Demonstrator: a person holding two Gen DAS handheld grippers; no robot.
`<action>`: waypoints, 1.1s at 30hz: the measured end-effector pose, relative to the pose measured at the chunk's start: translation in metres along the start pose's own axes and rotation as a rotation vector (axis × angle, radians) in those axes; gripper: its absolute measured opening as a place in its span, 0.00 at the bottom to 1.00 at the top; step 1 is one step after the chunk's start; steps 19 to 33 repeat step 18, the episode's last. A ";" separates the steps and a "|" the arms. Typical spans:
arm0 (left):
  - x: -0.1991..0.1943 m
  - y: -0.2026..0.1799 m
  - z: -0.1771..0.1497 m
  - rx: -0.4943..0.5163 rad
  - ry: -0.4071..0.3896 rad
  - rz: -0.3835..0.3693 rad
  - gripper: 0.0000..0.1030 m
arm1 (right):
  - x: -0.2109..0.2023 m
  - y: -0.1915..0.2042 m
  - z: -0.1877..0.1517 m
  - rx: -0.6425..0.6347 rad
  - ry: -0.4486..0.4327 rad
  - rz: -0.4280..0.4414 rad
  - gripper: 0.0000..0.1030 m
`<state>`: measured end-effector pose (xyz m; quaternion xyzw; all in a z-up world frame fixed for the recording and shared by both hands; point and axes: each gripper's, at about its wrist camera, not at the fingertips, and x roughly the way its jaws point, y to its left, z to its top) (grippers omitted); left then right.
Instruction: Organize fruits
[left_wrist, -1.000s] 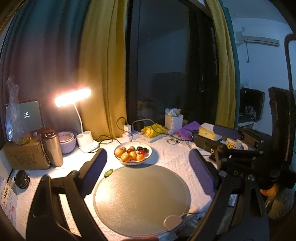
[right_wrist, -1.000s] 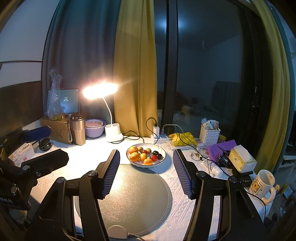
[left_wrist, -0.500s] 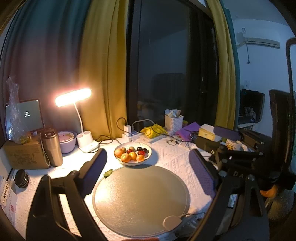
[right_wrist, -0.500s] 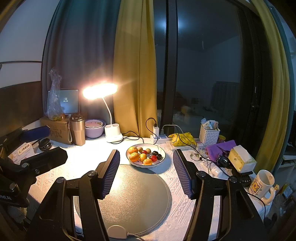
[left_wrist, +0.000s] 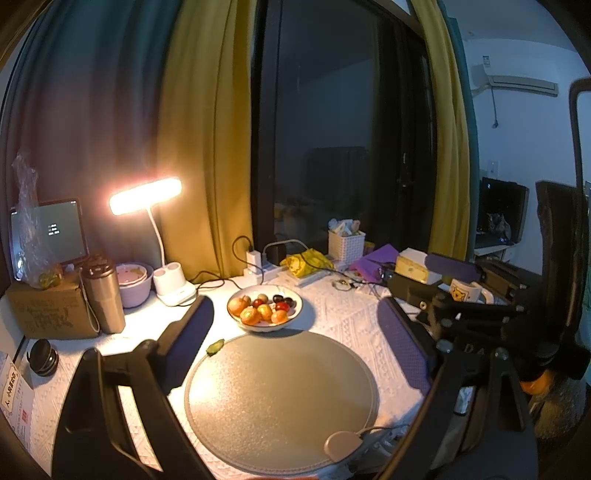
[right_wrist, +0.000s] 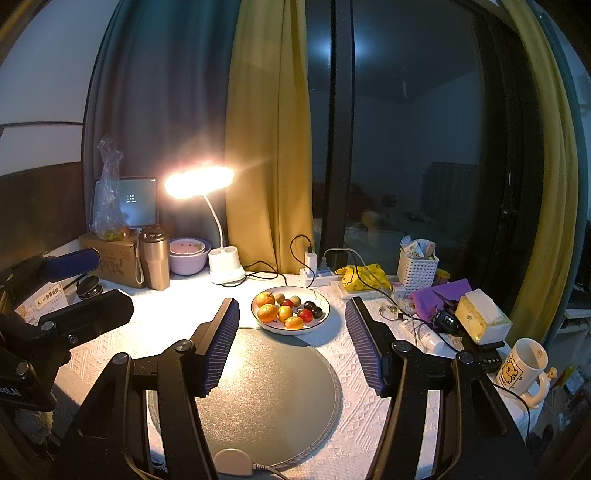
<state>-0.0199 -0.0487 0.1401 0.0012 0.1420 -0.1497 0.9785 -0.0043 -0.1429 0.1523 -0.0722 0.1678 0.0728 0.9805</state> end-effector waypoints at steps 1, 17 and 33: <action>0.000 0.000 0.000 0.000 0.000 -0.001 0.88 | 0.000 0.000 -0.001 0.000 0.000 0.000 0.61; 0.001 -0.002 0.002 -0.001 0.000 -0.003 0.88 | 0.000 -0.001 -0.002 -0.001 0.002 0.001 0.61; 0.001 -0.002 0.002 -0.003 0.001 -0.003 0.88 | 0.000 -0.001 -0.002 0.000 0.003 0.000 0.61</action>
